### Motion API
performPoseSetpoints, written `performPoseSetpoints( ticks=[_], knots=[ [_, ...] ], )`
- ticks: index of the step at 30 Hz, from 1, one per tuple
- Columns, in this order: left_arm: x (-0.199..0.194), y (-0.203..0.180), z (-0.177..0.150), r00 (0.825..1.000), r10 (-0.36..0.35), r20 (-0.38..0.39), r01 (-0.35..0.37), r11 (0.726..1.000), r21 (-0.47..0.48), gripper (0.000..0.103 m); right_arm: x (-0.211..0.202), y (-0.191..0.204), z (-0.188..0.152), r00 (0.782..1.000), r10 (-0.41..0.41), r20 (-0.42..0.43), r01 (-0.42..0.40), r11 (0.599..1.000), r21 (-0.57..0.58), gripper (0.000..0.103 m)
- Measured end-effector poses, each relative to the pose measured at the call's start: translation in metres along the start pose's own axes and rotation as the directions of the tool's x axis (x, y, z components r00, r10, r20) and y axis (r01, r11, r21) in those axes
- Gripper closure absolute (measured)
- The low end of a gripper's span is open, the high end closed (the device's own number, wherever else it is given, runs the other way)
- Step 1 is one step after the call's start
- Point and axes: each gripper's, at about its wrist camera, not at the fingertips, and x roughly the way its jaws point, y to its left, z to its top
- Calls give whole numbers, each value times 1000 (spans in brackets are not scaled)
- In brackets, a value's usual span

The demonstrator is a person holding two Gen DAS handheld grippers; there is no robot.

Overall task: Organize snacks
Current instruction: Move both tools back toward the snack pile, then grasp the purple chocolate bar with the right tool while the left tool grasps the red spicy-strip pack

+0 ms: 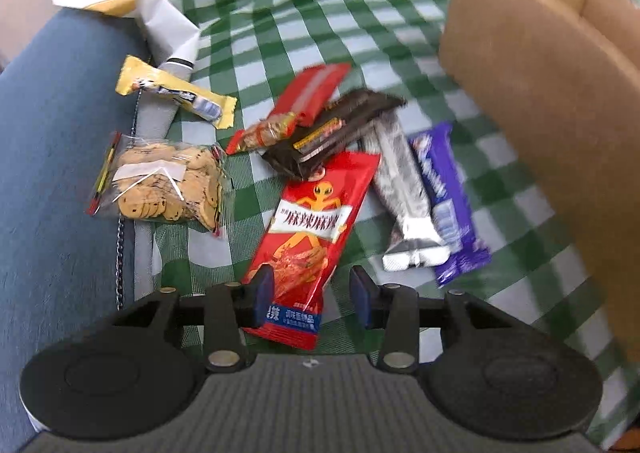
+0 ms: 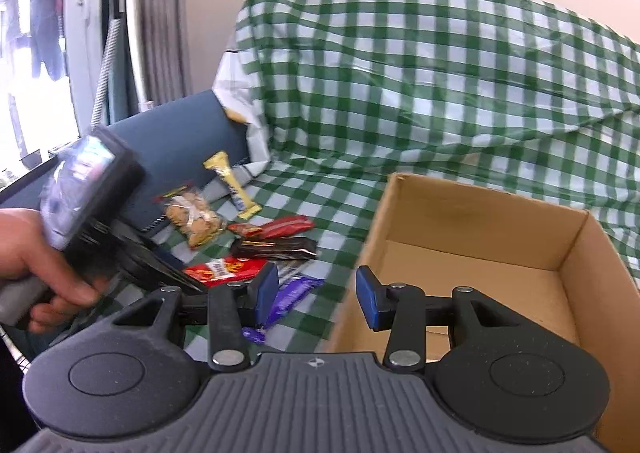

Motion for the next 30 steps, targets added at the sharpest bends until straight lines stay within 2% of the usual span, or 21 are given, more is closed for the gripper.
performPoseSetpoints(
  ticks=[1, 2, 5, 7, 8, 10, 12, 13, 14, 15, 16, 17, 18, 20, 21, 22, 26, 30],
  knots=[
    [5, -1, -1, 1000, 2, -15, -2, 1000, 8, 76, 1, 4, -1, 1000, 12, 0, -12, 1000, -15, 58],
    [6, 0, -2, 1000, 4, -22, -3, 1000, 10, 84, 2, 9, -2, 1000, 19, -3, -19, 999, -28, 58],
    [-2, 11, -3, 999, -43, 0, 43, 998, -37, 89, 11, 26, -2, 999, 49, -15, -49, 998, -40, 58],
    [-14, 24, -5, 996, -88, 6, 88, 989, -115, 90, 19, 39, -2, 998, 42, -40, -44, 998, -50, 58],
    [-22, 30, -7, 994, -113, 11, 113, 980, -164, 91, 24, 47, -2, 998, 19, -58, -23, 997, -69, 58],
    [-37, 44, -16, 980, -199, 34, 200, 944, -262, 91, 37, 62, -4, 995, -13, -94, 3, 994, -107, 58],
    [-40, 50, -24, 962, -271, 16, 263, 916, -302, 91, 53, 72, -6, 989, -42, -140, 26, 993, -119, 58],
    [-36, 48, -27, 952, -304, -24, 284, 912, -297, 89, 63, 76, -7, 985, -58, -164, 40, 993, -111, 58],
    [-30, 43, -29, 944, -322, -70, 291, 915, -279, 83, 71, 77, -9, 980, -71, -184, 54, 994, -97, 58],
    [-28, 39, -31, 946, -309, -99, 277, 928, -251, 78, 81, 78, -10, 976, -83, -204, 68, 995, -77, 58],
    [-28, 40, -30, 956, -278, -95, 248, 937, -245, 67, 90, 78, -11, 971, -92, -220, 82, 995, -53, 58],
    [-30, 47, -28, 964, -259, -65, 234, 935, -265, 61, 98, 77, -12, 968, -104, -229, 99, 995, -31, 58],
    [-33, 58, -27, 962, -274, -24, 252, 913, -320, 60, 105, 76, -13, 965, -121, -234, 122, 993, -11, 58],
    [-32, 79, -26, 944, -329, 38, 310, 838, -449, 60, 117, 74, -14, 961, -148, -233, 153, 988, 7, 58],
    [-30, 84, -26, 942, -333, 46, 313, 819, -481, 60, 124, 73, -14, 958, -161, -239, 169, 985, 16, 58],
    [-27, 86, -25, 942, -332, 42, 308, 813, -494, 60, 130, 71, -15, 954, -168, -248, 180, 983, 27, 58],
    [-15, 83, -14, 946, -323, -10, 280, 833, -477, 49, 157, 58, -18, 943, -156, -295, 189, 978, 86, 58],
    [-6, 81, -12, 947, -321, -30, 270, 840, -470, 37, 173, 50, -23, 930, -157, -332, 205, 972, 116, 58]
  ],
)
